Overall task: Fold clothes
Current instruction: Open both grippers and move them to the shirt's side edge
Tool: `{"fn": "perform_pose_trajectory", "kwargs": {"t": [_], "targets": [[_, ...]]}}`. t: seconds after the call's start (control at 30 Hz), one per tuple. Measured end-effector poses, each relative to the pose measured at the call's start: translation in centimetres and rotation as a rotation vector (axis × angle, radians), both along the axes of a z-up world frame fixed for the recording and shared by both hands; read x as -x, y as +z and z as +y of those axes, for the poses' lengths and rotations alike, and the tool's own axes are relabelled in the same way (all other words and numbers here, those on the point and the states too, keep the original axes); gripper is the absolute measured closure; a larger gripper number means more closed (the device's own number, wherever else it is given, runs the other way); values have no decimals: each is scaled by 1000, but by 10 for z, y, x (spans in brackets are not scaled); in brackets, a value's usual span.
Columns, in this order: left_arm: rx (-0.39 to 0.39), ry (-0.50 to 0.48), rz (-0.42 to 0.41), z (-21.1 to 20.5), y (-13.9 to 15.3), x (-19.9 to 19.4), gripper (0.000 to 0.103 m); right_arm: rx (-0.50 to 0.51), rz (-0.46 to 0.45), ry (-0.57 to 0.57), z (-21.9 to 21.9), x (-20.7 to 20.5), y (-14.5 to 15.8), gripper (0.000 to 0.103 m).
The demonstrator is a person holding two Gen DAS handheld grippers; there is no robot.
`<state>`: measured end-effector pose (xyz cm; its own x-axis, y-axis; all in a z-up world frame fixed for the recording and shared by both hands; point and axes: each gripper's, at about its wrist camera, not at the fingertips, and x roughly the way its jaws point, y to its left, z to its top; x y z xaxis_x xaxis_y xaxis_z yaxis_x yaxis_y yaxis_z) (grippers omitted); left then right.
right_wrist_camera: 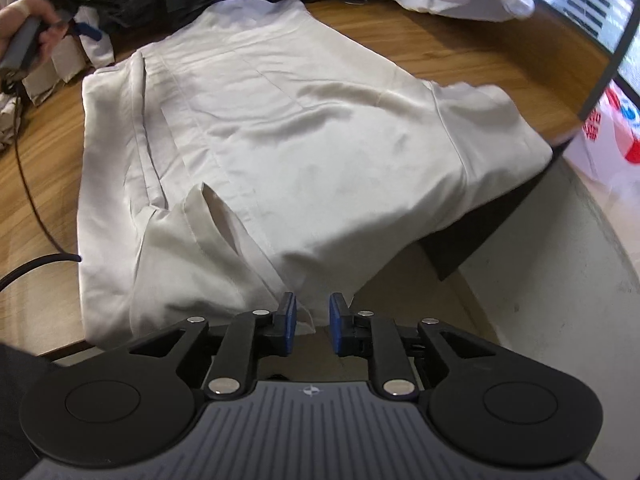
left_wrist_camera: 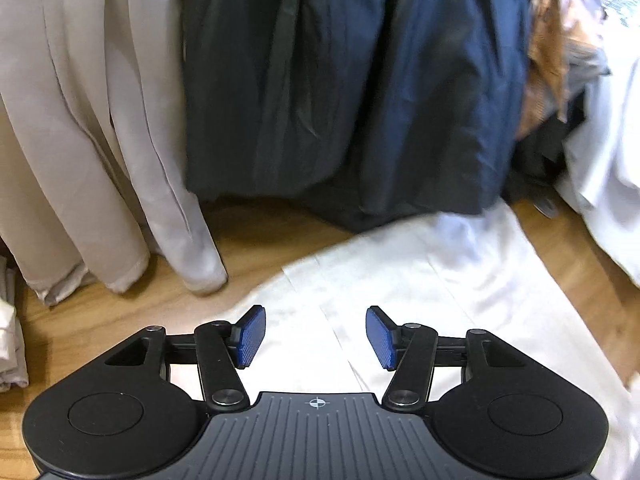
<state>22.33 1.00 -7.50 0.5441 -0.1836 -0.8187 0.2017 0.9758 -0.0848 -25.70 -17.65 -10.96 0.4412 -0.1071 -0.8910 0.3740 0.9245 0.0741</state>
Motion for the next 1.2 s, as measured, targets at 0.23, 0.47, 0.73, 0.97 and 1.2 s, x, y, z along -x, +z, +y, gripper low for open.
{"fn": "perform_pose_trajectory", "kwargs": {"t": [0.23, 0.47, 0.73, 0.97, 1.2], "targets": [[28, -123, 100, -3, 8, 18, 44, 2, -32, -106, -17, 21, 11, 81], [38, -172, 137, -41, 9, 3, 42, 46, -60, -174, -65, 25, 26, 73], [44, -173, 175, -121, -3, -33, 41, 77, -68, -164, -151, 4, 17, 66], [32, -122, 180, -179, -18, -62, 40, 84, -87, -120, -229, -18, -2, 45], [-8, -117, 188, -236, -35, -81, 39, -26, -97, -154, -304, -27, -41, 45]]}}
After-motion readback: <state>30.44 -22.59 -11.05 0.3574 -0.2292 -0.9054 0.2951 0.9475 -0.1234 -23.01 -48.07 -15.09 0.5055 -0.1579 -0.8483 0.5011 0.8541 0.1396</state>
